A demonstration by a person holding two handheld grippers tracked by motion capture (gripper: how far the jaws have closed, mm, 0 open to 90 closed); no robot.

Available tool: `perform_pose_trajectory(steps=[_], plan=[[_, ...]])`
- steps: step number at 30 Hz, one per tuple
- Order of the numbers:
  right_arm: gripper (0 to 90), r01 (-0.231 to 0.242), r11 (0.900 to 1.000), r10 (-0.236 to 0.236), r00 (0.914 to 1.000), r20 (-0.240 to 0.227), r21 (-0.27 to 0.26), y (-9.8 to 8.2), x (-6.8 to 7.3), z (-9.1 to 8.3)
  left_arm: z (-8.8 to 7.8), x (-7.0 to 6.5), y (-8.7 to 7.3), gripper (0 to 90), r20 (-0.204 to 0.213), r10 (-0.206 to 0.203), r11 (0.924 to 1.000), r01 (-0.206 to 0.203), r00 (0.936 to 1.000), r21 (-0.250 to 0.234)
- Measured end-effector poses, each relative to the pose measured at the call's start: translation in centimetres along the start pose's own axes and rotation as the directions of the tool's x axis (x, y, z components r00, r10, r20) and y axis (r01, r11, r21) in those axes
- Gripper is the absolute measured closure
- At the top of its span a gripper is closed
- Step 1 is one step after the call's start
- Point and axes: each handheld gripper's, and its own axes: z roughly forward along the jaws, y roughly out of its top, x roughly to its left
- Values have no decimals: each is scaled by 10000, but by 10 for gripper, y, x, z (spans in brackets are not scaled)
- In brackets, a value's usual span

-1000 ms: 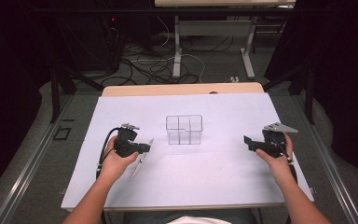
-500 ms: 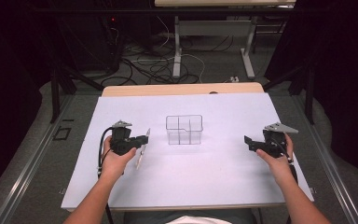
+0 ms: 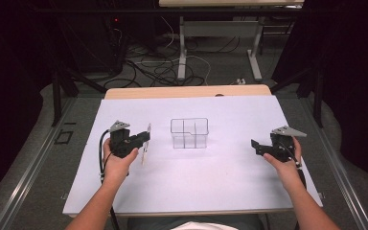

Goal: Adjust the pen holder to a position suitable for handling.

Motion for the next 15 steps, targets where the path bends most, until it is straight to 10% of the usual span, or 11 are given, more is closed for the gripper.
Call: perform_pose_trajectory(steps=[15], plan=[[145,8,10000,-8,10000,78,11,-1,1,-1,3,-7,13,801,147,30,9980,-20,9999,-634]])
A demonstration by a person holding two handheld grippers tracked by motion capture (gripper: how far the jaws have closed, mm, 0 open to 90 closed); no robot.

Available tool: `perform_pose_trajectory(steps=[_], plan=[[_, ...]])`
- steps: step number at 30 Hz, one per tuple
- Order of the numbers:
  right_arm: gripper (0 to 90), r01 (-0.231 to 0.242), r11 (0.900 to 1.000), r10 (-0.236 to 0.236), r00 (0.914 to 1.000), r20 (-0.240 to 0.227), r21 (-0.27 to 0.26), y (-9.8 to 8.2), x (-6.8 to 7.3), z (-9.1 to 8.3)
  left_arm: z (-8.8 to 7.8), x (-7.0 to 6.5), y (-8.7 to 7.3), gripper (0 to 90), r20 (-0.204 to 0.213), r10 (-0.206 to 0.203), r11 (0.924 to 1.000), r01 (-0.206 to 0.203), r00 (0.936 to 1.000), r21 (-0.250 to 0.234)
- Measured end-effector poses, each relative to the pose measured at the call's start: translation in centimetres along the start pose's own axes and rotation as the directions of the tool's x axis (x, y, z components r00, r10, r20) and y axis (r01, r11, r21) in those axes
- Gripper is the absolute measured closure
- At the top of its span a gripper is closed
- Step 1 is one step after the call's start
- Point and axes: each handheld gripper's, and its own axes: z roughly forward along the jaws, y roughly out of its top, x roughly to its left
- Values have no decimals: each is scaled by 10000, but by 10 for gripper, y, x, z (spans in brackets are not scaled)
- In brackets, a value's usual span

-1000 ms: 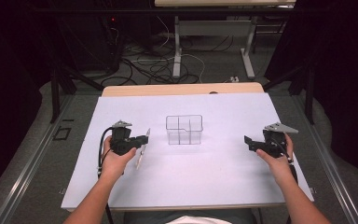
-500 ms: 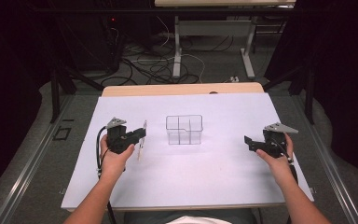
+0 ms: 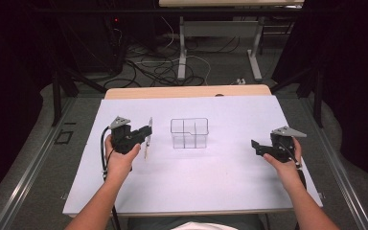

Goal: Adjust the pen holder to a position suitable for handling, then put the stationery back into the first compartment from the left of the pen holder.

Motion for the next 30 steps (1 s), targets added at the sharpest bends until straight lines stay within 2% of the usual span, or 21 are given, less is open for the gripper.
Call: perform_pose_trajectory(steps=[3,10,16,25,30], plan=[[145,127,9999,-127,9999,7,12,-1,-1,0,1,-3,4,800,77,37,9998,-36,10000,-183],[145,-53,10000,53,10000,26,-32,-1,-2,0,4,-9,13,800,115,206,9989,-201,9997,-417],[145,121,9999,-121,9999,-42,-31,-1,-1,1,7,-11,19,800,109,164,9982,-158,9998,-579],[143,-119,9999,119,9999,-114,-21,0,0,2,11,-15,34,800,201,84,9960,-65,9998,-895],[107,351,9990,-349,9993,-93,261,-1,2,5,15,-18,46,800,263,18,9946,10,9997,-1040]])
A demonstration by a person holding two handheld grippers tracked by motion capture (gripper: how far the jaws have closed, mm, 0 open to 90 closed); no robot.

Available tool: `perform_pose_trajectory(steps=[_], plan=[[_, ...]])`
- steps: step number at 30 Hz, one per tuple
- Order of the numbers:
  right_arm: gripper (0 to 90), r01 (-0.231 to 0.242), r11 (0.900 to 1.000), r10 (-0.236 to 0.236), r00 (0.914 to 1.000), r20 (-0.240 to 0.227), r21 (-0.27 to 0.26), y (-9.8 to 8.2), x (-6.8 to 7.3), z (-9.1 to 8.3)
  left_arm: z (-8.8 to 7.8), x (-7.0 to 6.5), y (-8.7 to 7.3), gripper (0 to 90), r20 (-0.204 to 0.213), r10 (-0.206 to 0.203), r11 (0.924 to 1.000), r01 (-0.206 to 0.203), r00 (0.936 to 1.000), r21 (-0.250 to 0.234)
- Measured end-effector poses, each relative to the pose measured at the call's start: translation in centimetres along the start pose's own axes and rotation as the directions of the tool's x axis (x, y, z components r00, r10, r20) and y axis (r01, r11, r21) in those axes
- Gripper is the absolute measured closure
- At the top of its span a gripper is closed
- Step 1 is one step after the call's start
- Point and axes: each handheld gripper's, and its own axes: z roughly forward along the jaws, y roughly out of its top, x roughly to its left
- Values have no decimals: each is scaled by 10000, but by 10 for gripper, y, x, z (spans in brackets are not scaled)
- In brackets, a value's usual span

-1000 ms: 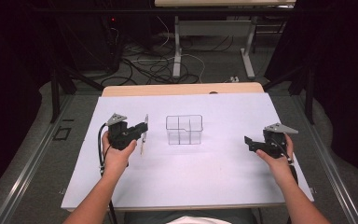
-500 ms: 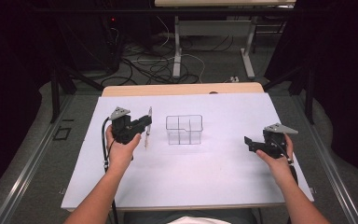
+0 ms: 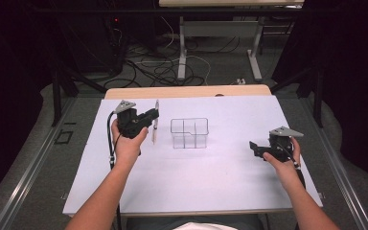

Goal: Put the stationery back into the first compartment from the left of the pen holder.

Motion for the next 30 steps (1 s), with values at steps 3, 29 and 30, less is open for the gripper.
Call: perform_pose_trajectory(steps=[3,29,30], plan=[[93,126,9999,-126,9999,-5,-56,0,1,0,3,-3,8,800,33,63,9999,-63,10000,-124],[0,-119,9999,119,9999,-57,-63,-1,-2,0,36,-22,34,799,-48,180,9923,-185,9998,-1227],[0,-109,9999,108,9999,-49,-66,-1,-2,1,37,-22,34,799,-71,246,9921,-253,9997,-1227]])
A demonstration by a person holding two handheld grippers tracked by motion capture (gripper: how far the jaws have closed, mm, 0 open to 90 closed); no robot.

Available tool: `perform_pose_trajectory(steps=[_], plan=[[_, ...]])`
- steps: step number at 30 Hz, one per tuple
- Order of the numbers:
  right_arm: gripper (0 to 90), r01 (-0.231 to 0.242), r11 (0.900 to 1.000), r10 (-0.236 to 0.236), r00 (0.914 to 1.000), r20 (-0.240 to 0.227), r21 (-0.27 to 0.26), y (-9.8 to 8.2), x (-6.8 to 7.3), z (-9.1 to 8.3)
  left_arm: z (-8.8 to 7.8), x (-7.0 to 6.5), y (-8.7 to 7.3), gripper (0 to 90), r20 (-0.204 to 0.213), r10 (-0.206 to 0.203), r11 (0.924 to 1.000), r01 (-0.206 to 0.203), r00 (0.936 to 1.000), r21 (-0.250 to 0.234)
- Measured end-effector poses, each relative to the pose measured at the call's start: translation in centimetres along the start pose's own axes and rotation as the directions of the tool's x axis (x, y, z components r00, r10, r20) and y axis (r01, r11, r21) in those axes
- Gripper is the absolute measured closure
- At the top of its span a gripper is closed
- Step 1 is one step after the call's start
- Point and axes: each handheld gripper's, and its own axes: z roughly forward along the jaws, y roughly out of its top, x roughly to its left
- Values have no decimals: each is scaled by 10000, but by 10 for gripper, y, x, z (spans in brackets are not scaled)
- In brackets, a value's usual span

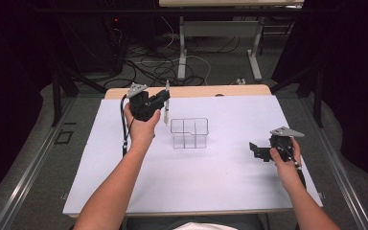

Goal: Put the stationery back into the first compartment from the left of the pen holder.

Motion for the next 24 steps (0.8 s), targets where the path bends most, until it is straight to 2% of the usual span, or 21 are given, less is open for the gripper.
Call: perform_pose_trajectory(steps=[8,18,24], plan=[[0,78,10000,-78,10000,-35,35,0,0,0,13,-6,-7,799,-22,64,9999,-64,10000,103],[0,170,9998,-169,9998,-94,125,-1,0,1,25,-10,-19,799,-114,117,9988,-112,9999,469],[0,173,9997,-171,9998,-144,154,-1,1,1,31,-11,-26,800,-98,295,9970,-287,9995,725]])
